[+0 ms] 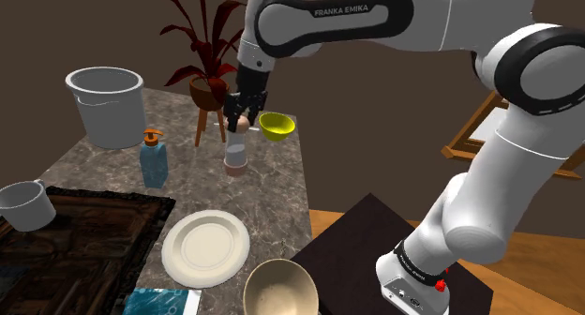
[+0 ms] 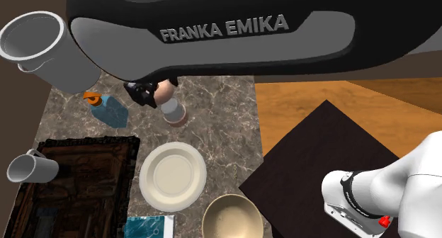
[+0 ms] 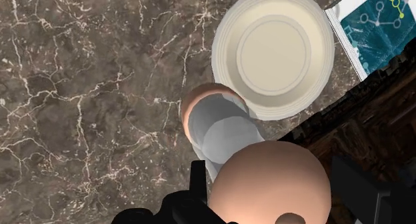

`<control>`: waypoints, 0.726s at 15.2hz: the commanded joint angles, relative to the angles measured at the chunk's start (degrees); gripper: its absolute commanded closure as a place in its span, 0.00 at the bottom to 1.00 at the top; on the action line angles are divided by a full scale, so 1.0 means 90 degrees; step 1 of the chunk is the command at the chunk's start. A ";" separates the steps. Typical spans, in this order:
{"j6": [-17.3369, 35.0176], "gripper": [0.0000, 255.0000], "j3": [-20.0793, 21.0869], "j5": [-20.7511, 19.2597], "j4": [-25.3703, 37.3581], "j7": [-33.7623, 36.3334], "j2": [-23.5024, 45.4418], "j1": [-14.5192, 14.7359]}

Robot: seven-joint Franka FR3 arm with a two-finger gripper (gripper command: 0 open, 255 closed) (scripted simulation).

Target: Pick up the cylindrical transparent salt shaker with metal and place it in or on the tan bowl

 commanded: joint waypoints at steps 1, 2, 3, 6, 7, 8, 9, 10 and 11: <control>0.0045 1.00 0.0060 0.0082 -0.0492 0.0086 -0.0468 0.0052; 0.0072 1.00 0.0097 0.0125 -0.0718 0.0141 -0.0680 0.0089; 0.0093 1.00 0.0136 0.0169 -0.0936 0.0199 -0.0889 0.0128; 0.0120 1.00 0.0260 0.0312 -0.1538 0.0382 -0.1507 0.0253; 0.0117 1.00 0.0305 0.0363 -0.1723 0.0447 -0.1709 0.0298; 0.0110 1.00 0.0349 0.0417 -0.1900 0.0515 -0.1910 0.0346; 0.0097 1.00 0.0395 0.0471 -0.2070 0.0584 -0.2109 0.0396; 0.0079 1.00 0.0443 0.0528 -0.2232 0.0656 -0.2306 0.0448; 0.0055 1.00 0.0492 0.0587 -0.2387 0.0731 -0.2502 0.0502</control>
